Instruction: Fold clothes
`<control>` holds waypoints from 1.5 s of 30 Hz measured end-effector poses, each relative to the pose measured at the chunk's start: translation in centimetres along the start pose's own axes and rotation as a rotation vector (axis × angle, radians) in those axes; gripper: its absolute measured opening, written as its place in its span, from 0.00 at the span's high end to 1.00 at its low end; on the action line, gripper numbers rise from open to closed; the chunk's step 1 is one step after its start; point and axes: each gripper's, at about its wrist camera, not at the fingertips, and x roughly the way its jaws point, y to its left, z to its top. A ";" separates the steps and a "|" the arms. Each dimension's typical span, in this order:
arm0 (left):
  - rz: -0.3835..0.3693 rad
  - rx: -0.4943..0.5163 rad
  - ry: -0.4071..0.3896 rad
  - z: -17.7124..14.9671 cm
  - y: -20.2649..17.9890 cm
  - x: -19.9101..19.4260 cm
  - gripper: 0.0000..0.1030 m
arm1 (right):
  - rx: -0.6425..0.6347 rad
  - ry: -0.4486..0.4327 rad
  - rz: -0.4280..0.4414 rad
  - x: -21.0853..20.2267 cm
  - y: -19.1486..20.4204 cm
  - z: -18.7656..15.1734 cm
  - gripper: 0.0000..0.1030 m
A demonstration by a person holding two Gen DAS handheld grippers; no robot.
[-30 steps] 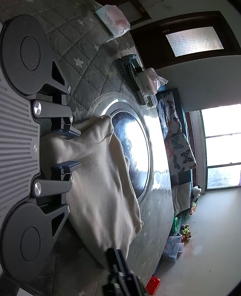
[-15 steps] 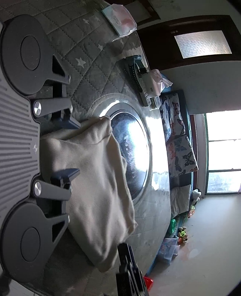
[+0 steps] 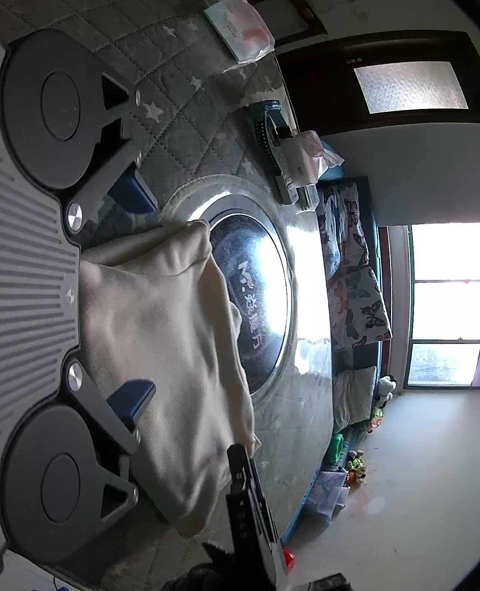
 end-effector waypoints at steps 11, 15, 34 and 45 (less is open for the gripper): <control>0.017 -0.013 -0.031 0.6 0.3 0.1 0.00 | -0.013 0.040 -0.033 4.2 0.3 1.6 0.68; 0.023 -0.021 -0.022 0.9 0.6 0.4 0.00 | -0.027 0.032 -0.038 4.3 0.6 1.8 0.68; 0.101 -0.163 0.090 1.0 2.9 2.3 0.00 | -0.085 0.005 0.012 2.6 2.8 2.0 0.64; 0.141 -0.183 0.121 0.8 3.1 2.6 0.00 | -0.194 0.016 0.040 1.0 6.1 -1.6 0.64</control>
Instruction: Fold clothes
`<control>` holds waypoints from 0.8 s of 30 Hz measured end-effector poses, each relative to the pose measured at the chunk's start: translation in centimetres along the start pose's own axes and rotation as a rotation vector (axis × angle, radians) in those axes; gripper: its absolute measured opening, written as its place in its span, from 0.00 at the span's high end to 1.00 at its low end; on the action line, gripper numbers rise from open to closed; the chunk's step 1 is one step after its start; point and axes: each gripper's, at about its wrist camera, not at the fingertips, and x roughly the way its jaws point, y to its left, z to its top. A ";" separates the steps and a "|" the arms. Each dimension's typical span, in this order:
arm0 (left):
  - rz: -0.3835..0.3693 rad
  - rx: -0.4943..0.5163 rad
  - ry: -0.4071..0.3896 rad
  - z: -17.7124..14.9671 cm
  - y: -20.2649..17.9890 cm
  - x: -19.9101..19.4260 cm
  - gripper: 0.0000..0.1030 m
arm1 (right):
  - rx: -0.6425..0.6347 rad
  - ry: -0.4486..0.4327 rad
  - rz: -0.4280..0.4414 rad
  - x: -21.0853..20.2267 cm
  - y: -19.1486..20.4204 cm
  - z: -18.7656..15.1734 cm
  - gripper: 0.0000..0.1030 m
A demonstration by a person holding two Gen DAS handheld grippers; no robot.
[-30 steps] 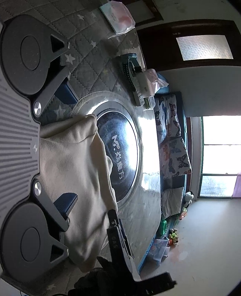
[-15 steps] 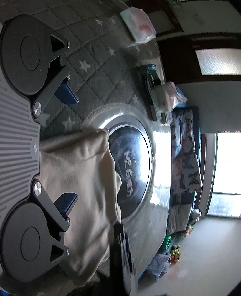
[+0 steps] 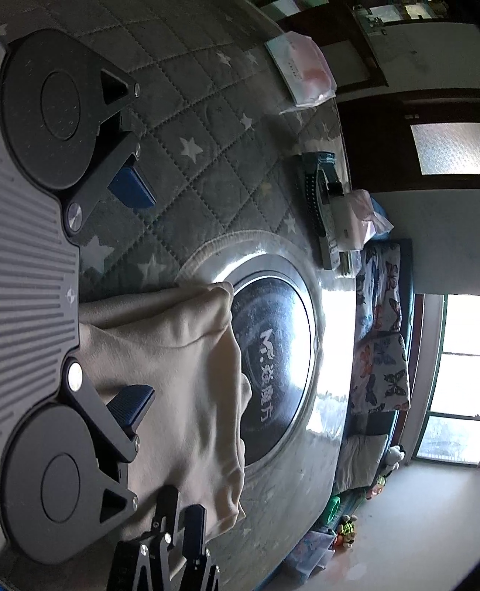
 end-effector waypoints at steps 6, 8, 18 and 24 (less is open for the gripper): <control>0.012 -0.023 0.003 -0.2 0.8 -0.2 0.00 | 0.004 -0.037 0.004 -1.1 0.0 0.7 0.64; 0.010 -0.036 0.013 -0.3 0.9 0.0 0.00 | 0.005 -0.020 0.000 -0.7 0.1 0.5 0.64; 0.015 -0.045 0.023 -0.5 1.1 -0.1 0.00 | -0.024 -0.016 0.029 -1.2 1.2 0.6 0.63; 0.023 -0.043 0.013 -0.6 1.5 -0.6 0.00 | -0.093 -0.006 0.105 -1.6 3.7 0.8 0.63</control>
